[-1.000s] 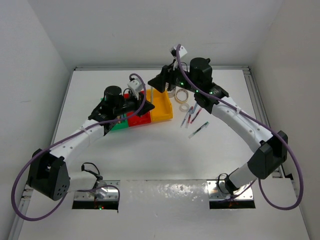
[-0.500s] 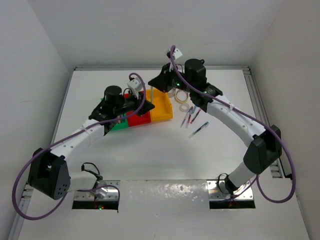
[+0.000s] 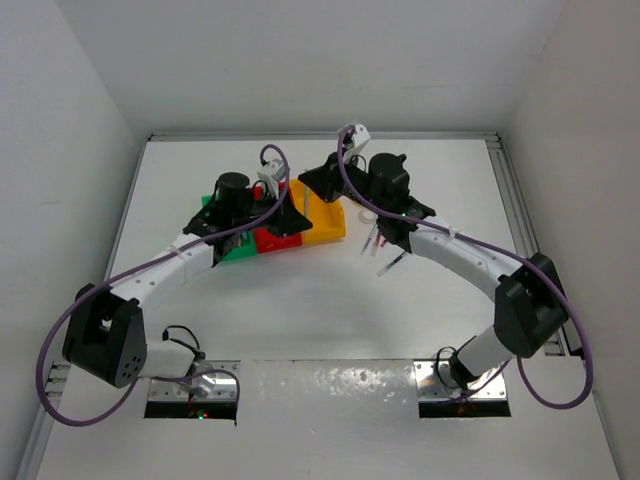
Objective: Sort the stationery into containers
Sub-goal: Close the pen cap on the pen, then place the pen in the storage box.
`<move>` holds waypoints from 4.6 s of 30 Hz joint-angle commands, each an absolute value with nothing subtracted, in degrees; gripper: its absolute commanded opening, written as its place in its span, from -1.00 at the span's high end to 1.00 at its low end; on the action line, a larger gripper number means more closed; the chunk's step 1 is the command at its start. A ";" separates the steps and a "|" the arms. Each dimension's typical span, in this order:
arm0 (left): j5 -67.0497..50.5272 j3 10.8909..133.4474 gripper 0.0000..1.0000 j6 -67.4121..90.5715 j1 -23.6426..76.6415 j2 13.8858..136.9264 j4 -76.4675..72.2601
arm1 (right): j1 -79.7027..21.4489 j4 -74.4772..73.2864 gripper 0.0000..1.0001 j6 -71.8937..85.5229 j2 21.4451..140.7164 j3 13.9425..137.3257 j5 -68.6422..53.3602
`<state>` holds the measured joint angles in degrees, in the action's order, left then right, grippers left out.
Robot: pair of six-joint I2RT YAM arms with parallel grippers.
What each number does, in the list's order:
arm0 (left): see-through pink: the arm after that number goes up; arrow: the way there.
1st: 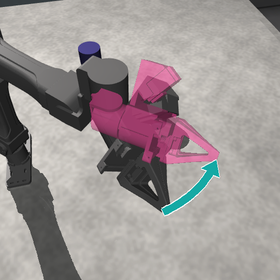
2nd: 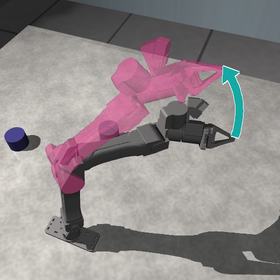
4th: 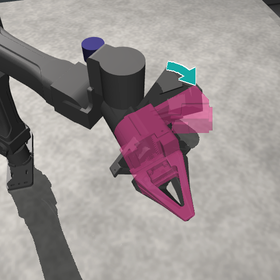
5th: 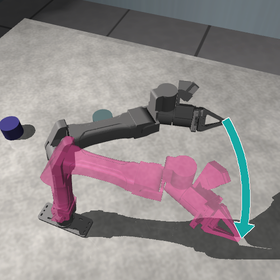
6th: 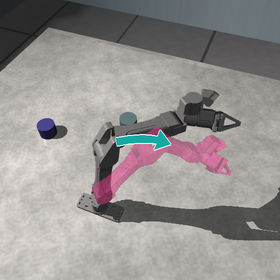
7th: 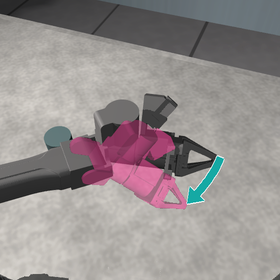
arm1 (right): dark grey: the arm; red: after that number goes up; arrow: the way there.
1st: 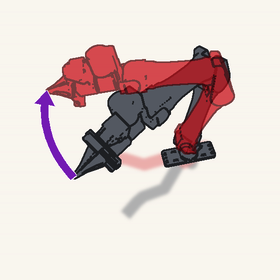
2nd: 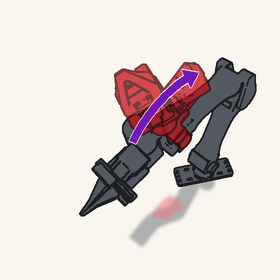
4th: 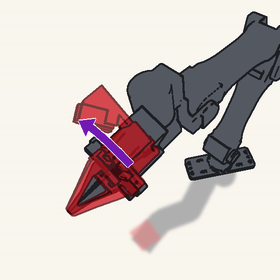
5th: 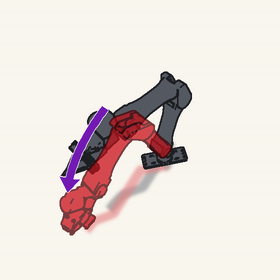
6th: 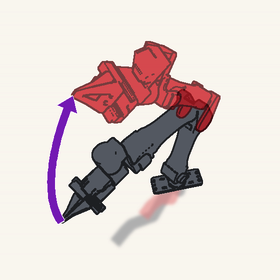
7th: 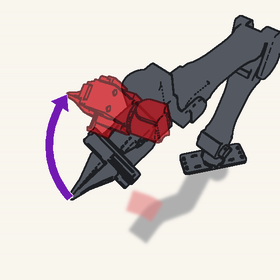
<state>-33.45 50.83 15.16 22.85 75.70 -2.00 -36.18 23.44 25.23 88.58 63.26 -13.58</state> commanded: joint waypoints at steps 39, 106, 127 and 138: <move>-26.37 58.10 1.00 16.00 15.29 74.36 -30.32 | -43.42 7.47 1.00 14.59 101.95 55.81 -15.03; -17.59 45.97 -0.99 9.94 13.72 64.08 -12.66 | -33.05 -13.10 1.00 24.87 114.69 84.28 -0.44; -15.03 43.95 -0.99 8.70 10.72 63.19 -12.92 | -32.70 -14.50 1.00 24.35 123.39 97.03 2.81; -13.62 42.98 -0.99 8.79 10.72 62.67 -13.80 | -32.78 -16.87 1.00 23.56 126.38 95.89 4.39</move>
<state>-14.26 43.27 9.23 11.40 64.38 -11.05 -32.80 -17.21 24.21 126.78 95.68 3.16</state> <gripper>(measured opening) 0.996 0.035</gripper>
